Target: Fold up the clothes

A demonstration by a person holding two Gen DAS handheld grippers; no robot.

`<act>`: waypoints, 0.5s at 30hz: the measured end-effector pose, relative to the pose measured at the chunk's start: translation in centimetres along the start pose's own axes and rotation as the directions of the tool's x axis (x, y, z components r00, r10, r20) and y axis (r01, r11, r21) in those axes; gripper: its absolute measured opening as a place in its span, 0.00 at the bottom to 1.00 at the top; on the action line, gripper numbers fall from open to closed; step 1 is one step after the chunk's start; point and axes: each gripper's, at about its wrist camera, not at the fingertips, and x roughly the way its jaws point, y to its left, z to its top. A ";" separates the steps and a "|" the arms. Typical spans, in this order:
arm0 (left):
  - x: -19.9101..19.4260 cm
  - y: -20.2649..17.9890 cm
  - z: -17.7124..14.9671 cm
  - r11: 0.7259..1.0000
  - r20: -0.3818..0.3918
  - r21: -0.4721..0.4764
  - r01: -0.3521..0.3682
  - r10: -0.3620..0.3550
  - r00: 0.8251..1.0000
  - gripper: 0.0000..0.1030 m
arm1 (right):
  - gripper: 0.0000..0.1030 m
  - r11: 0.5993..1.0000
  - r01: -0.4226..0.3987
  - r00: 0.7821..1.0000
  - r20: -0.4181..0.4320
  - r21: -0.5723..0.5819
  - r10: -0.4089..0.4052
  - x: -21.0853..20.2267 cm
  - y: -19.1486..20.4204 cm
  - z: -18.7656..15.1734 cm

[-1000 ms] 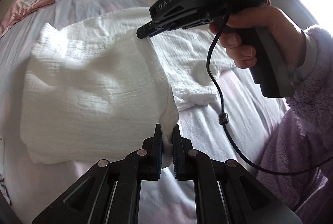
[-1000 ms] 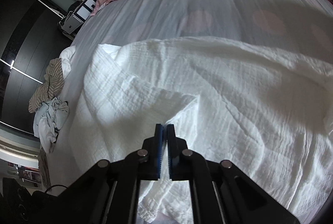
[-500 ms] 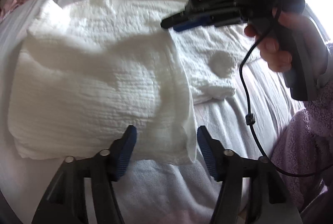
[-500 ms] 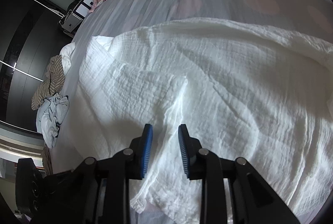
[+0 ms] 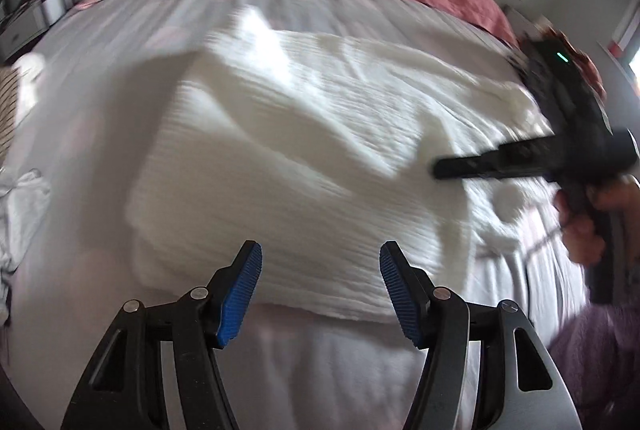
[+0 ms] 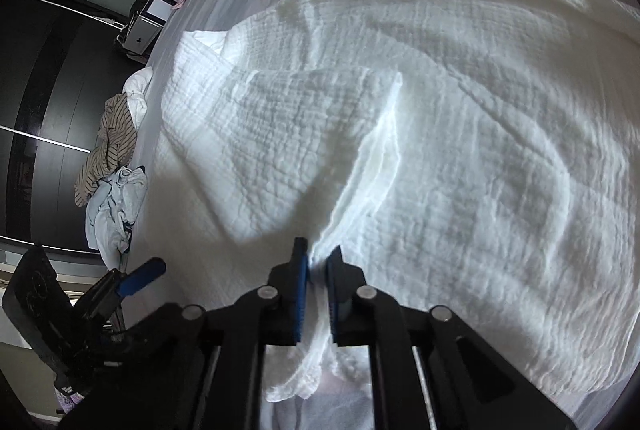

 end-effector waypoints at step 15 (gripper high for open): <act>-2.4 4.9 -0.4 0.994 0.063 -0.067 -0.090 0.094 0.994 0.60 | 0.06 0.968 0.216 0.952 0.249 -0.125 -0.180 -13.6 11.8 7.8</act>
